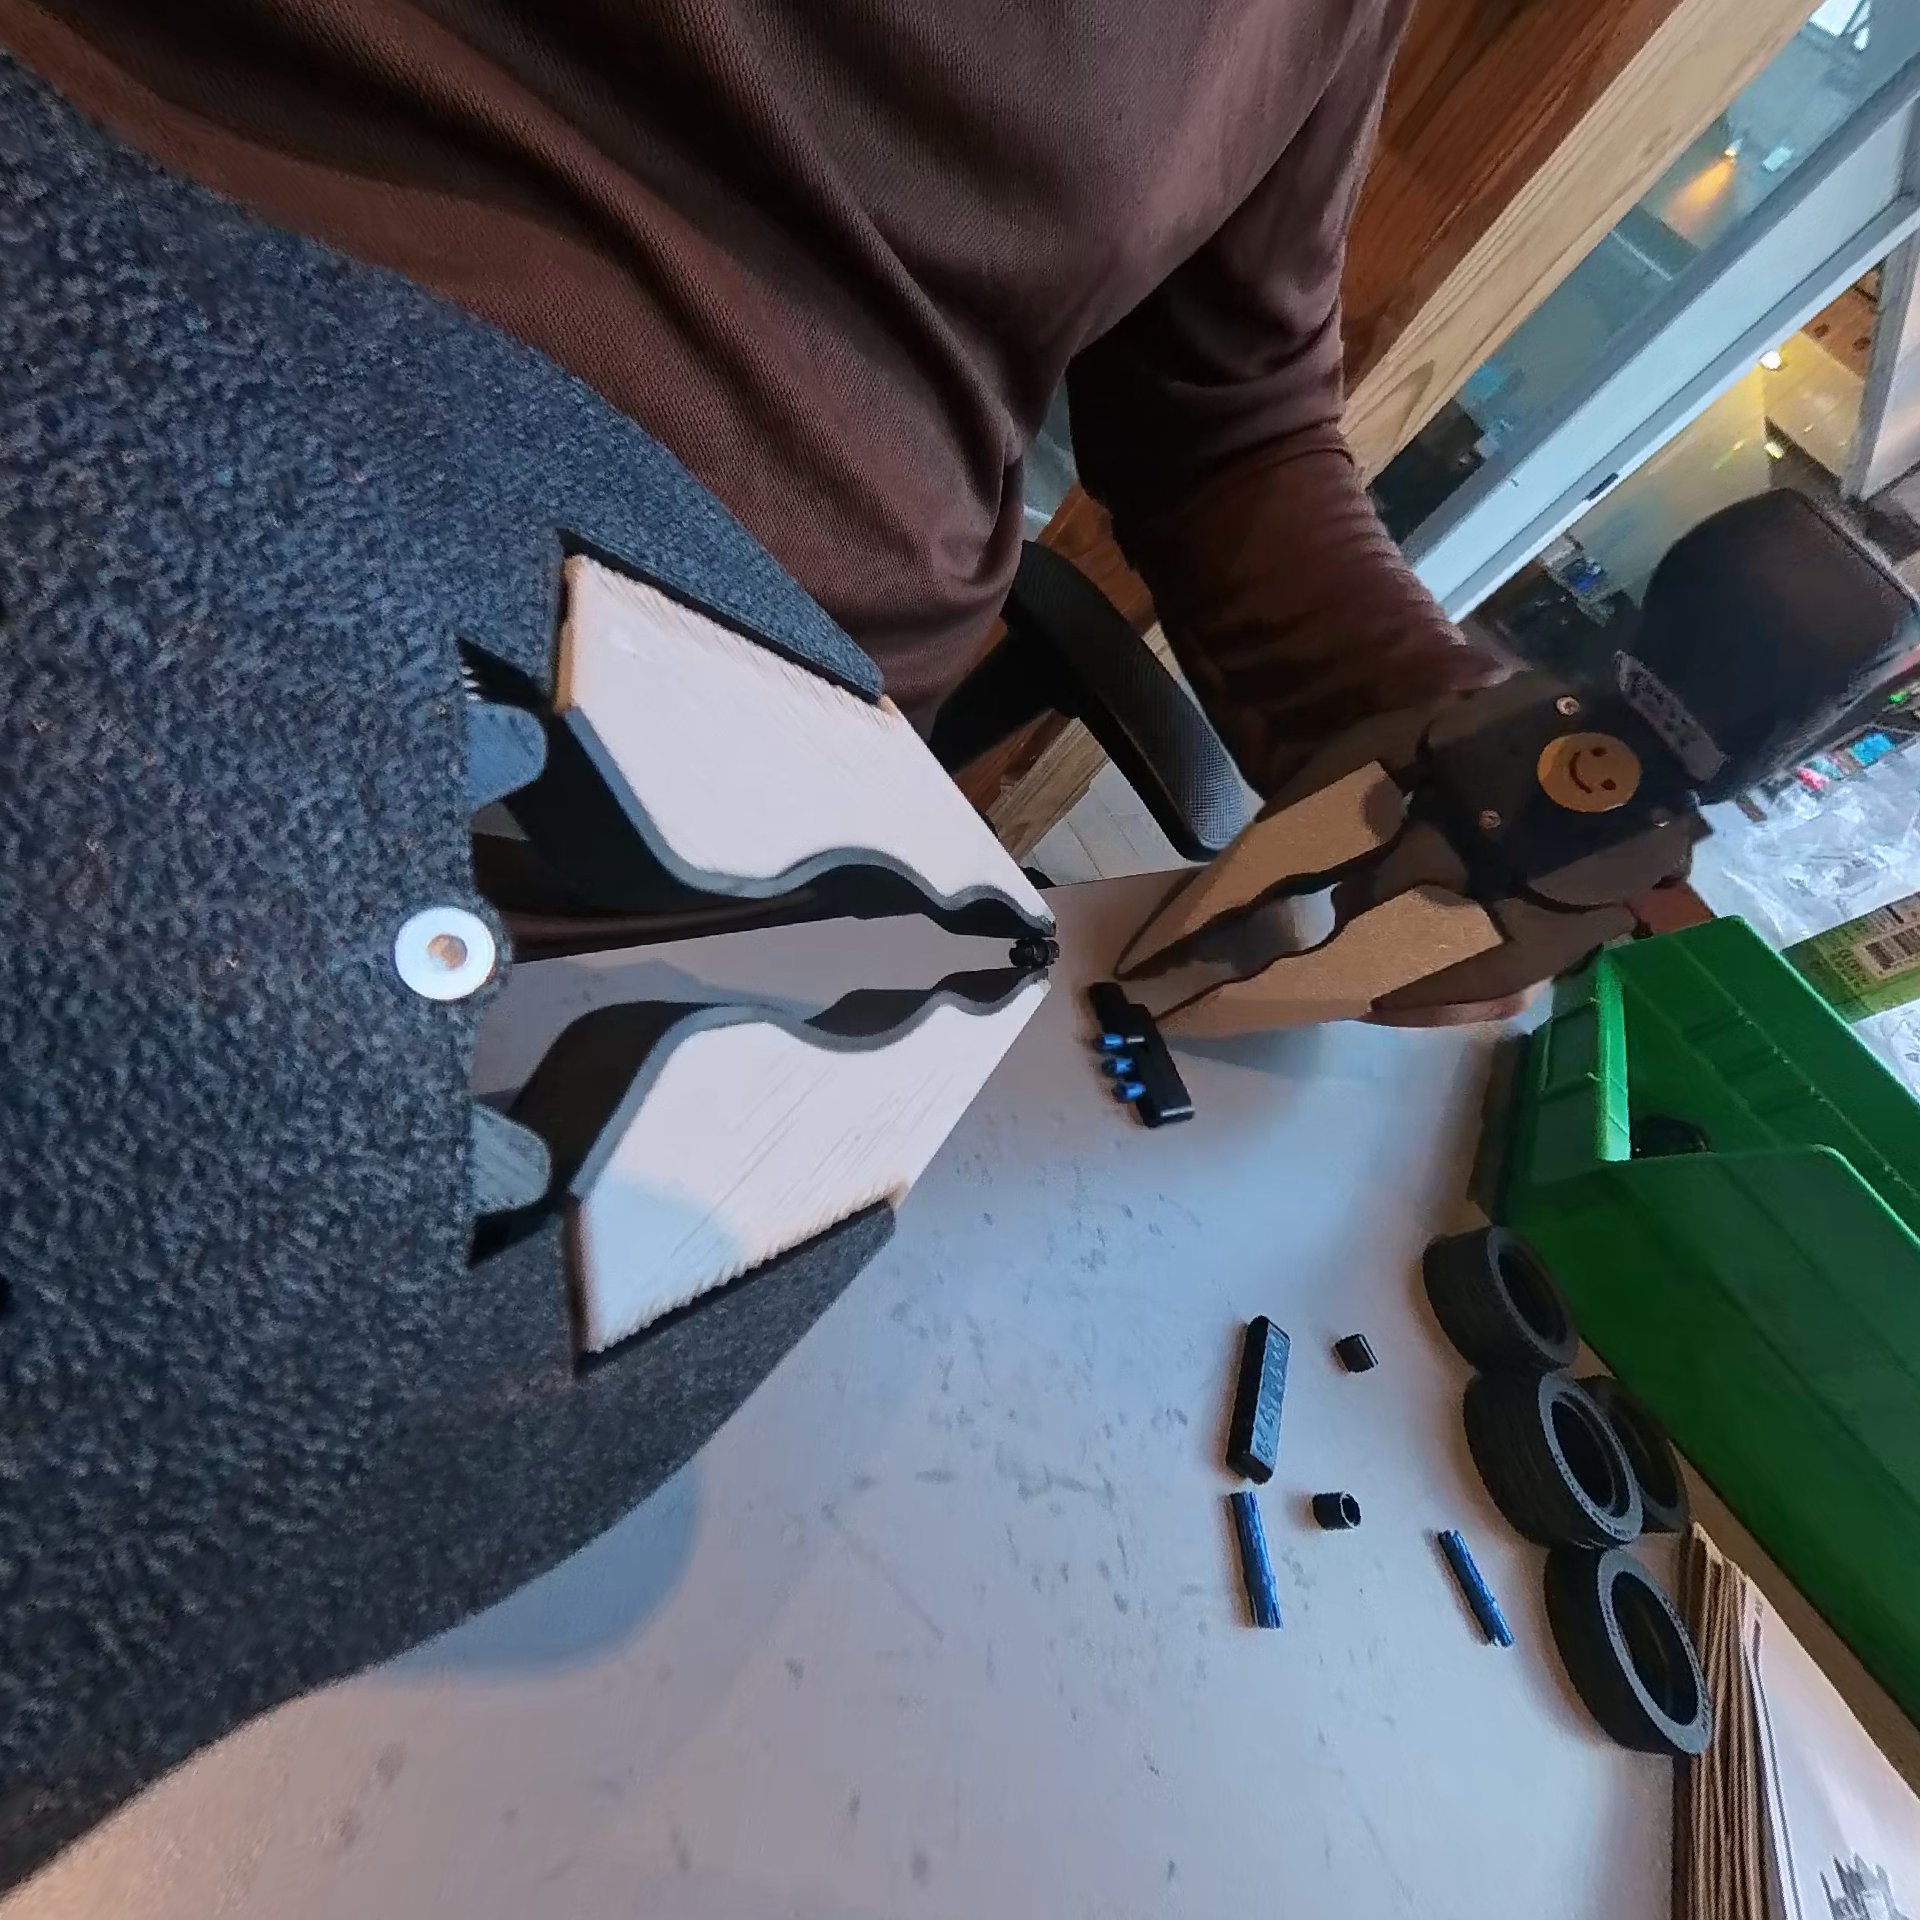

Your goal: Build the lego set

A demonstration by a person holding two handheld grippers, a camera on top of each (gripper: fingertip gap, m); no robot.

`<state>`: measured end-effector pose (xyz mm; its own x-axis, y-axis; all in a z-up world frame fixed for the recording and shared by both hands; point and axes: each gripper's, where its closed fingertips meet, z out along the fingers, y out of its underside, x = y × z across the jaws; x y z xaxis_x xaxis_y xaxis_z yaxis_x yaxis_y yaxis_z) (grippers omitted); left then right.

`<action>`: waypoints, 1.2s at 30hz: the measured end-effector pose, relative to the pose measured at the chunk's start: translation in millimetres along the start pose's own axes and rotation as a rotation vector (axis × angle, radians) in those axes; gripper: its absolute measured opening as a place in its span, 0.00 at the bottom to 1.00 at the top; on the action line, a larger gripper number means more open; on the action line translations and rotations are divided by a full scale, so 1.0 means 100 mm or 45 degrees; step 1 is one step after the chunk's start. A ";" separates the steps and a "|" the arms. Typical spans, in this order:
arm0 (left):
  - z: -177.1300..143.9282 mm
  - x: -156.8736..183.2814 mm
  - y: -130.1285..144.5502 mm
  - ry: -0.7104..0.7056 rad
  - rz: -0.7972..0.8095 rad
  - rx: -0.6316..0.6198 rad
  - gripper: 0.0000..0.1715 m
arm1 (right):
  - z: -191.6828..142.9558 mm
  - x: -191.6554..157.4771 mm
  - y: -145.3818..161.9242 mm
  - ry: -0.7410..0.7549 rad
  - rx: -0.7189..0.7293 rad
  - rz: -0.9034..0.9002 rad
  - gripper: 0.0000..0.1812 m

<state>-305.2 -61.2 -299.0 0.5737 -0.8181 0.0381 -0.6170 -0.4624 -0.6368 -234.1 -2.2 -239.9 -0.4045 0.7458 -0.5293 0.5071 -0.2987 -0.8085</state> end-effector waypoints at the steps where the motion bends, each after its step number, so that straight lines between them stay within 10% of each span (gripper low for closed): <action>1: 0.03 0.02 -0.03 0.003 -0.003 0.013 0.08 | 0.00 0.00 0.00 -0.002 -0.001 0.002 0.03; 9: 0.26 0.20 -0.37 -0.018 0.086 0.117 0.07 | 0.00 -0.01 0.01 0.005 -0.004 -0.014 0.03; 16: -0.13 -0.21 -0.29 -0.388 0.048 0.136 0.12 | 0.01 -0.01 0.02 0.000 -0.014 -0.016 0.03; 24: -0.08 -0.09 -0.16 -0.147 0.218 -0.006 0.31 | 0.03 -0.02 0.03 0.010 -0.020 -0.022 0.03; 36: 0.06 0.01 -0.04 0.117 0.231 -0.213 0.22 | 0.01 -0.01 0.02 -0.011 -0.005 0.004 0.03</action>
<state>-298.7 -58.1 -300.5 0.3987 -0.9170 0.0094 -0.7902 -0.3487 -0.5039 -233.5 -4.5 -241.3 -0.4096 0.7394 -0.5344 0.5112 -0.2991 -0.8057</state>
